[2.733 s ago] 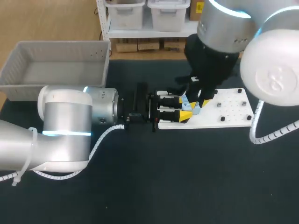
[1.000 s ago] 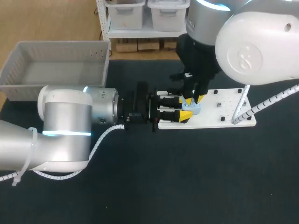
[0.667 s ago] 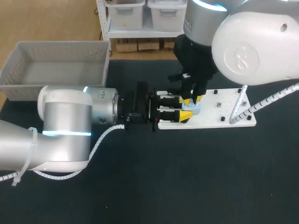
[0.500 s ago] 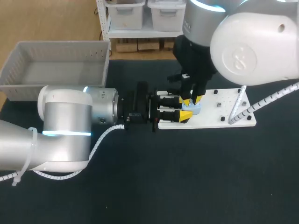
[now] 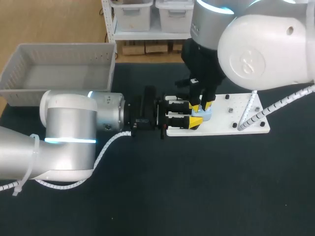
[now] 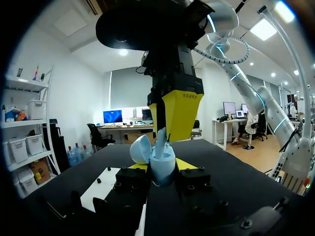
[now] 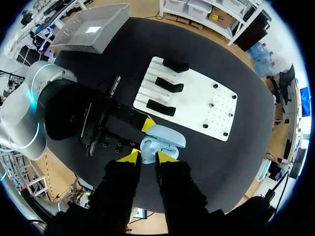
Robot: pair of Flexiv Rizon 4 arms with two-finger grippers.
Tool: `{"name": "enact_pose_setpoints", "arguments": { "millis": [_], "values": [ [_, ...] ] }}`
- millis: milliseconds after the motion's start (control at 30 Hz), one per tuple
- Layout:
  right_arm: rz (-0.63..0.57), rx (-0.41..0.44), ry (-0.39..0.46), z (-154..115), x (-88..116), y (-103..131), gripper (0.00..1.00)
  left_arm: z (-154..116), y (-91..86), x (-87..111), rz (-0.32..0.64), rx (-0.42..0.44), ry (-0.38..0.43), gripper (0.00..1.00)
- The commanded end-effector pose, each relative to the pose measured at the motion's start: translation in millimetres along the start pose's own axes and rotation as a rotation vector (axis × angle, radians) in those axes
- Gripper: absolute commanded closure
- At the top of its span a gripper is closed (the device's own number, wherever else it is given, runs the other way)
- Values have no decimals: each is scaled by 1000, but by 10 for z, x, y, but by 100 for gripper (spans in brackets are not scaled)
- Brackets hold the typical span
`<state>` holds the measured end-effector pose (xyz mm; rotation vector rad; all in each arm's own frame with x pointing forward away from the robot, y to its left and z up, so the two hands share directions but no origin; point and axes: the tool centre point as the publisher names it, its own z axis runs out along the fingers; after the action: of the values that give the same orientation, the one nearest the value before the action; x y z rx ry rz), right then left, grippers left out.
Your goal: Pick up each earbud case from the left stands, insert the matching earbuds, close the lid, and place the case in the box.
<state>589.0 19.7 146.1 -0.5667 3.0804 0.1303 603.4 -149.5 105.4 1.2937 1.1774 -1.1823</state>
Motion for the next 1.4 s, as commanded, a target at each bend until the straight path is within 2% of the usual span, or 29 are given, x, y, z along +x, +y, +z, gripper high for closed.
{"name": "enact_pose_setpoints", "arguments": {
  "millis": [33,333,367,400,433,467,500,667,767,867,967,1033,1200,1400],
  "values": [
    [0,1,4,17,-20,1,100,2,-12,8,3,-7,-3,100],
    [8,8,13,66,-45,-10,100,2,-12,8,3,-7,-3,100],
    [11,5,12,65,-45,-11,88,2,-12,8,3,-7,-3,100],
    [12,5,12,58,-44,-13,68,2,-12,8,3,-7,-3,100],
    [14,4,11,45,-39,-15,55,2,-12,8,3,-7,-3,100],
    [16,0,11,26,-30,-15,20,2,-12,8,3,-7,-3,100],
    [17,-5,7,-2,-11,-13,0,2,-12,8,3,-7,-3,100],
    [30,-52,-20,-177,84,-10,0,2,-12,8,3,-7,-3,100],
    [83,-86,-52,-268,57,-43,0,2,-12,8,3,-7,-3,100],
    [187,-119,-123,-294,-87,-136,0,2,-12,8,3,-7,-3,100],
    [325,-246,-187,-328,-255,-244,0,2,-12,8,3,-7,-3,100],
    [412,-268,-217,-302,-371,-333,0,2,-12,8,3,-7,-3,100],
    [540,-235,-229,-121,-580,-563,0,2,-12,8,3,-7,-3,100],
    [578,-207,-201,35,-624,-718,0,2,-12,8,3,-7,-3,100]
  ]
}}
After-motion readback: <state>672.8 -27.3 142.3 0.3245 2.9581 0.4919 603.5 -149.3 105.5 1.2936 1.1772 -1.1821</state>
